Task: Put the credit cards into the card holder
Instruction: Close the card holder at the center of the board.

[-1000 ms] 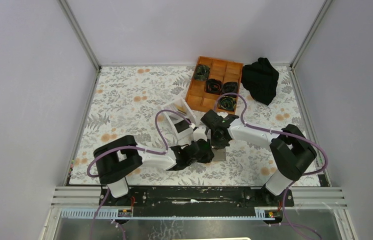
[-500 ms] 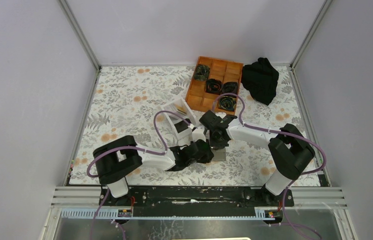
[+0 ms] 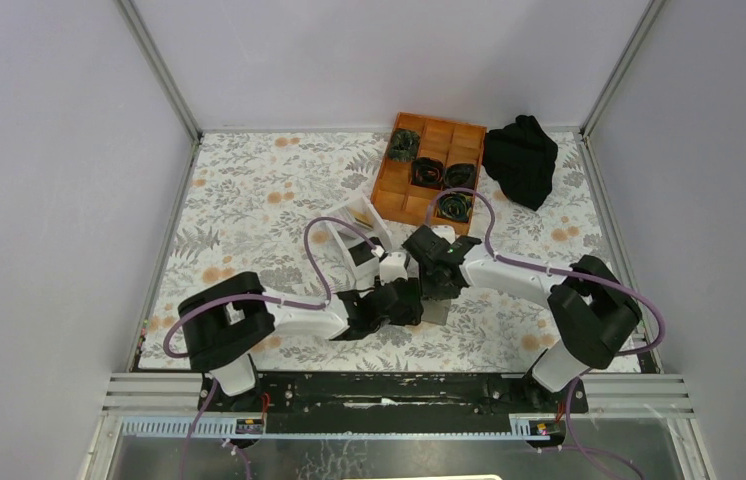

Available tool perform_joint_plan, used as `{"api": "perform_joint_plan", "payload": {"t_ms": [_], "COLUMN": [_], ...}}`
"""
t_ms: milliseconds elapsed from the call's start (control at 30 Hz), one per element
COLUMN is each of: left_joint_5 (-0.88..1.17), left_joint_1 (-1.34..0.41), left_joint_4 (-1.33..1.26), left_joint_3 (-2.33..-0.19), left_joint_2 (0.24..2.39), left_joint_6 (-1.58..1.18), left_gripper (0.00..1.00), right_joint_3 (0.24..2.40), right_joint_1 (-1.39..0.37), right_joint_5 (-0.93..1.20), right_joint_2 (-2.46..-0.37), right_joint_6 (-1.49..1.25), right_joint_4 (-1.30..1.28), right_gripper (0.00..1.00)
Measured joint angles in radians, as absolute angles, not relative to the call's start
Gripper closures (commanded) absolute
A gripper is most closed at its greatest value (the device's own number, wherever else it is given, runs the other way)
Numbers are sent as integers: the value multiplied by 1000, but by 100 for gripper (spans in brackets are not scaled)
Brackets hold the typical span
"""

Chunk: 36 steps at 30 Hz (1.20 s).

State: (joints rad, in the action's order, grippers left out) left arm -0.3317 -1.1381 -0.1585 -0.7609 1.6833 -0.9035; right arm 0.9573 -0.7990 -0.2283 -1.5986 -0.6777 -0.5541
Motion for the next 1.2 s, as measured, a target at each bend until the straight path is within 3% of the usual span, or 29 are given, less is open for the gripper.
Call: {"api": "perform_joint_plan", "payload": {"t_ms": [433,633,833,1000,1200], "left_joint_5": [-364,-403,-466,-482,-483], "left_joint_1": [-1148,-1151,-1144,-1117,-1071], "left_joint_4": [-57,-41,3,17,31], "left_joint_3": [-778,-799,-804,-809,-853], "left_joint_2": [1658,1658,1654,1654,1679], "left_joint_6": [-858,-849,-837,-831,-811], "left_gripper": [38,40,52,62,64], "right_joint_3": [867,794,711,679,677], "right_joint_1": [-823,-824,-824,-824,-823], "right_joint_5": [-255,-294,-323,-336,-352], "right_joint_2": [-1391,-1322,-1310,-1310,-1310], "right_joint_6": [-746,-791,-836,-859,-865], "right_joint_4": [-452,-442,-444,-443,-443], "right_gripper": [58,78,95,100,100]}}
